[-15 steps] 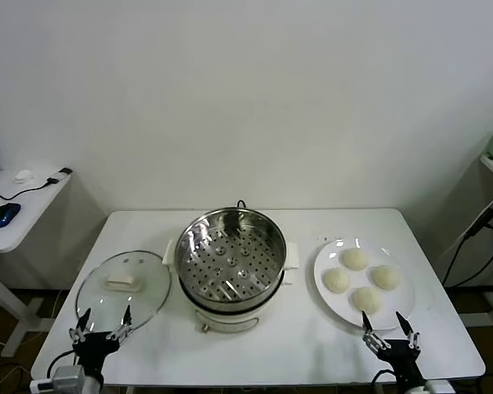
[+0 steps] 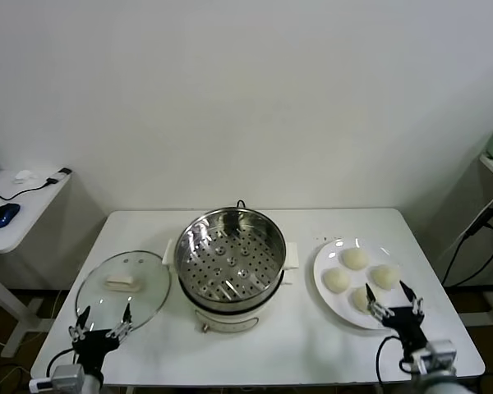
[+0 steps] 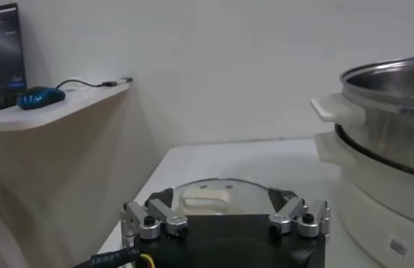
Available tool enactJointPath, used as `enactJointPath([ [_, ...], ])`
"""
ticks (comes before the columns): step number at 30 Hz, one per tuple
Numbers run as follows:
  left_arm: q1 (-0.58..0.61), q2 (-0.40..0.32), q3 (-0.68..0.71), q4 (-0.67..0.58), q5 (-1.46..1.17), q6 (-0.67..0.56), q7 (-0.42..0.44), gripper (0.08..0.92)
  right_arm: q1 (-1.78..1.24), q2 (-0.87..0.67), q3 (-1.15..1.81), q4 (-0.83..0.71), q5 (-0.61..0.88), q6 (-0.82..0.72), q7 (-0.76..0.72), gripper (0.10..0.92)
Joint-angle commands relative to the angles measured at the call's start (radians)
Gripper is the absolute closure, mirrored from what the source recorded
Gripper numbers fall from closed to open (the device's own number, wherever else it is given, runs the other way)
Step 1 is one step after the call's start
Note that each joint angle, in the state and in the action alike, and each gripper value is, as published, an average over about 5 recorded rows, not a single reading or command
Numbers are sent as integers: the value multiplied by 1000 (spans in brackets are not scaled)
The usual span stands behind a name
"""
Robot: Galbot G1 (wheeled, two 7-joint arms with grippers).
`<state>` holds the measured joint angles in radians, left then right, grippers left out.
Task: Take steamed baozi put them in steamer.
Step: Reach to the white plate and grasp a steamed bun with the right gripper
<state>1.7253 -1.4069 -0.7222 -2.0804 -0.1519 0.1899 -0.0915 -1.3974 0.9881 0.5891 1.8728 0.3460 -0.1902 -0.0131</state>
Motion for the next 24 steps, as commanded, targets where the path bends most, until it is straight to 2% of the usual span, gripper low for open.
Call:
enactJointPath([
  [1, -1, 2, 1, 0, 1, -1, 1, 177, 503, -367, -254, -201, -26, -193, -212, 203],
  [6, -4, 2, 9, 3, 14, -8, 3, 177, 833, -571, -624, -372, -83, -122, -537, 203],
  [11, -4, -1, 12, 5, 21, -14, 4, 177, 1149, -638, -941, -543, -154, 73, -897, 203],
  [16, -11, 1, 11, 9, 21, -14, 6, 177, 1512, -569, -1328, -709, -210, 219, -1108, 203],
  [24, -27, -1, 14, 16, 24, -10, 12, 177, 1874, -317, -1800, -971, -216, 275, -1227, 203],
])
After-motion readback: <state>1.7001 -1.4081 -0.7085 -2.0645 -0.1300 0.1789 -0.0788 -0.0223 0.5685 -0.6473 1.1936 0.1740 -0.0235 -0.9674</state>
